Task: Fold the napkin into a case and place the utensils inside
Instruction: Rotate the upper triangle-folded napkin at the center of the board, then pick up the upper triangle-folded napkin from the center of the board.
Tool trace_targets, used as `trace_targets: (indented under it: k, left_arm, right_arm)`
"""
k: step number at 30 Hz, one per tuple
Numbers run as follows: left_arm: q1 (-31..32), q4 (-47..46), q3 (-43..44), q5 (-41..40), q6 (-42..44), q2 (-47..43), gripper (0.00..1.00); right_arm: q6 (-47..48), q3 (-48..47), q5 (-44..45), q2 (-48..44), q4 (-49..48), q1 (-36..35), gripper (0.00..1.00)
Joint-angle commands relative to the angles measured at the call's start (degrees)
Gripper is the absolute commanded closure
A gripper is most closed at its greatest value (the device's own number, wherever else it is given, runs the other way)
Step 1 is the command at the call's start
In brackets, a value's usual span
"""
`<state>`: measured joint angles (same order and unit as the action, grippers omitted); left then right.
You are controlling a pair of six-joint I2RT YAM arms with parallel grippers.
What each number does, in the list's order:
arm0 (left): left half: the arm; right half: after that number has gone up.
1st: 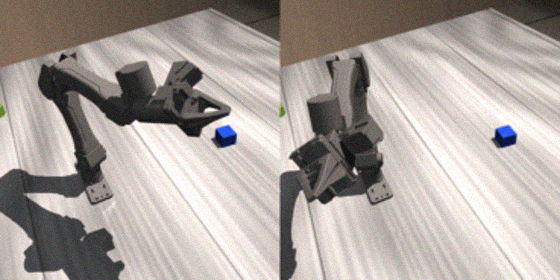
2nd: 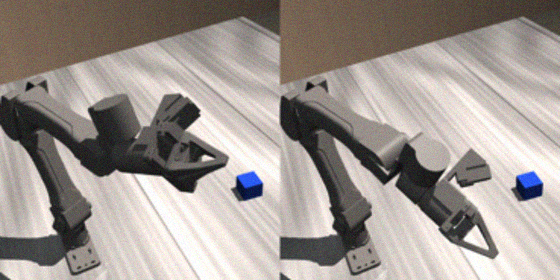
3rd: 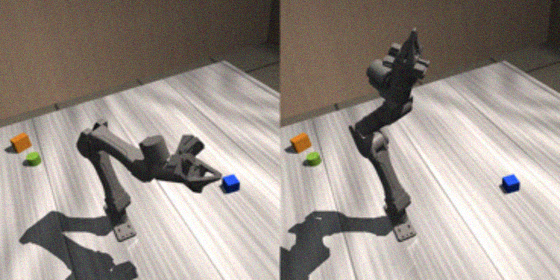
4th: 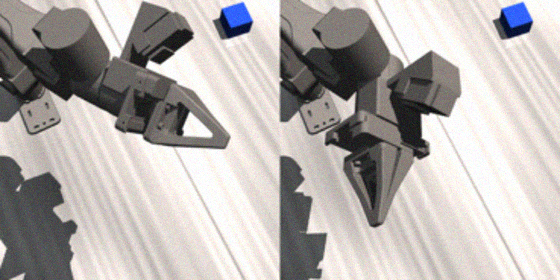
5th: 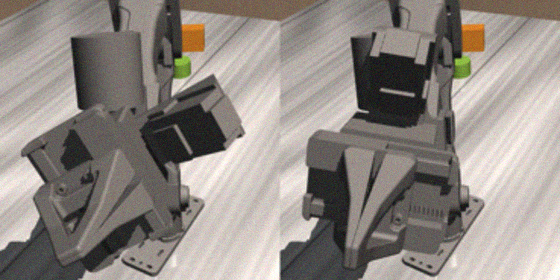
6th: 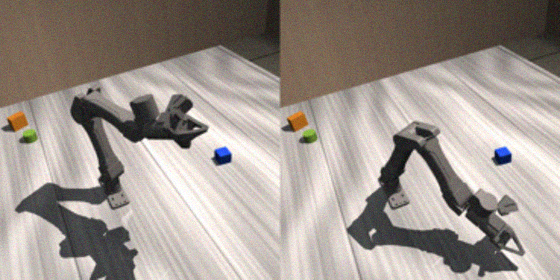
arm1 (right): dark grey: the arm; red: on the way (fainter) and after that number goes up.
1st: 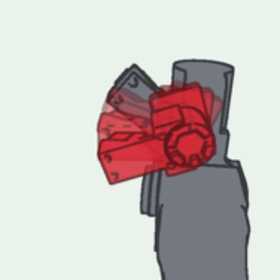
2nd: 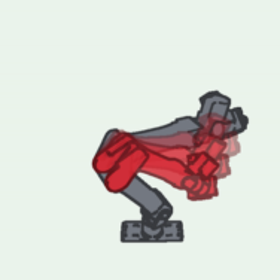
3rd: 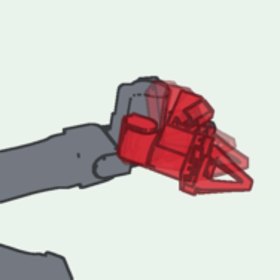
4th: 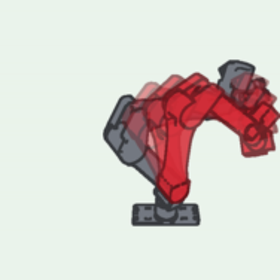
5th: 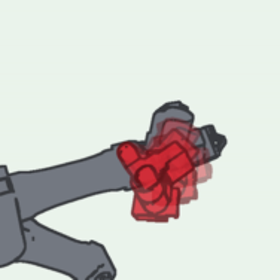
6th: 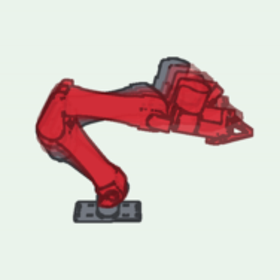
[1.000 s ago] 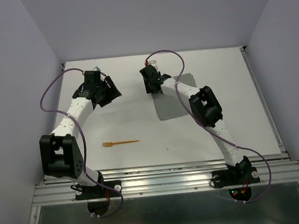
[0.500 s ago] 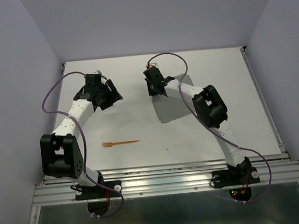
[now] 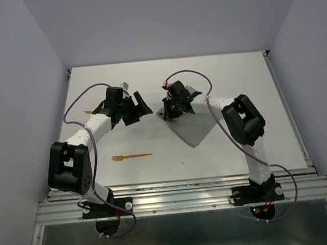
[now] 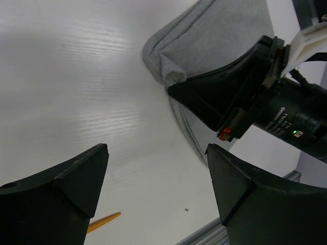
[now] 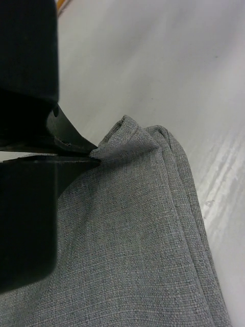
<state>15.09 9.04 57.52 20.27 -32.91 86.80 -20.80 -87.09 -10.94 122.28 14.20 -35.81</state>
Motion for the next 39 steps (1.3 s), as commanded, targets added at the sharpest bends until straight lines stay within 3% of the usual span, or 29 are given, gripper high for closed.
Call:
trace_targets:
  k: [1,6,16,26,31,39]
  left_arm:
    - [1.61,-11.47,-2.67,5.30,-4.96,2.57,0.11]
    - [1.69,-23.69,-5.31,10.75,-11.21,8.54,0.10]
    - [2.05,-27.84,-3.99,10.75,-11.92,16.90,0.14]
    - [2.92,-30.57,-3.73,9.79,-13.32,19.89,0.27]
    - [3.10,-30.57,-3.55,8.91,-13.59,20.25,0.52]
    - [3.10,-28.29,-4.17,8.03,-13.06,18.49,0.50]
  right_arm:
    - [-1.79,2.44,-6.81,-4.15,-4.79,-0.40,0.99]
    - [-2.58,3.94,-9.53,-4.68,-5.84,0.13,0.99]
    - [-2.76,4.56,-11.91,-6.09,-6.11,0.13,0.99]
    - [-3.46,4.30,-14.46,-5.91,-6.20,0.66,0.99]
    - [-3.72,4.65,-14.90,-6.00,-6.29,1.27,0.99]
    - [-3.64,4.91,-13.85,-5.74,-6.20,1.80,0.99]
